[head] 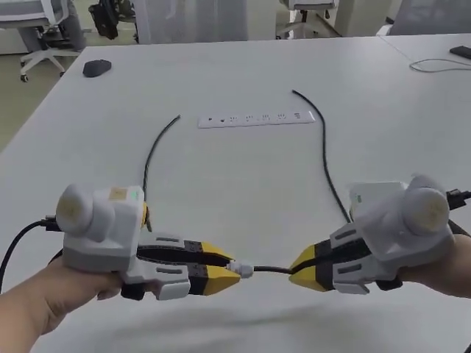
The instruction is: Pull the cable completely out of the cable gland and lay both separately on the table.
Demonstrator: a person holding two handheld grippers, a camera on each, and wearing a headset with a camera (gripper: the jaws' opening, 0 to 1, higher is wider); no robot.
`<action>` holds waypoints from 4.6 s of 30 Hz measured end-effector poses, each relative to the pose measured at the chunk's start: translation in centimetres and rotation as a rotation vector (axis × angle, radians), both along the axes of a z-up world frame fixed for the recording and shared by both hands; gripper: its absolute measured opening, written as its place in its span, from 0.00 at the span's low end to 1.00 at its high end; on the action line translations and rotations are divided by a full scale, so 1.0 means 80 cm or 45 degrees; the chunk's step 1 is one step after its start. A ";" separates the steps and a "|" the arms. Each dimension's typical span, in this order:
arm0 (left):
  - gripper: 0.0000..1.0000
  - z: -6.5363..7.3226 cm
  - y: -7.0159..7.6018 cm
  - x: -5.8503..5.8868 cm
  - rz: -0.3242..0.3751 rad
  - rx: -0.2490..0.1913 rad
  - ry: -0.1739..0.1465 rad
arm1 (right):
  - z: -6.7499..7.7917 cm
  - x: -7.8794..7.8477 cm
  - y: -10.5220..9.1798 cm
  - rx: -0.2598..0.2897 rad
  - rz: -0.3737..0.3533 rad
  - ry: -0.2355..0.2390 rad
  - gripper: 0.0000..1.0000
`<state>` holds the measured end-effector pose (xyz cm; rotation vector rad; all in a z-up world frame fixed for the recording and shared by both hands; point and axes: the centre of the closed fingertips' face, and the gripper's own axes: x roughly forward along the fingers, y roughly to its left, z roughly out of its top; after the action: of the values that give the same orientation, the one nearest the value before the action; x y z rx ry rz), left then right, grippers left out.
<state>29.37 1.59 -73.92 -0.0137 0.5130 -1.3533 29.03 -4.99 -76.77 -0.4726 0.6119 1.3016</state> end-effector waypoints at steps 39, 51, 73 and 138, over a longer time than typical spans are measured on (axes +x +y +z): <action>0.15 -0.002 0.002 -0.003 0.038 0.019 -0.006 | -0.051 0.018 -0.151 -0.234 -0.324 0.065 0.02; 0.15 0.003 -0.002 -0.002 0.049 0.014 -0.034 | 0.005 0.003 -0.073 -0.020 -0.246 0.138 0.21; 0.15 0.011 -0.011 -0.013 -0.004 0.018 -0.074 | 0.033 -0.015 0.057 0.022 0.065 0.072 0.11; 0.15 0.011 -0.002 -0.020 0.038 0.096 -0.156 | -0.049 -0.009 -0.166 -0.377 -0.348 0.001 0.00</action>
<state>27.74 1.41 -73.07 0.1226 0.4583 -1.2960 28.34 -18.30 -80.66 -0.6073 0.8450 0.9553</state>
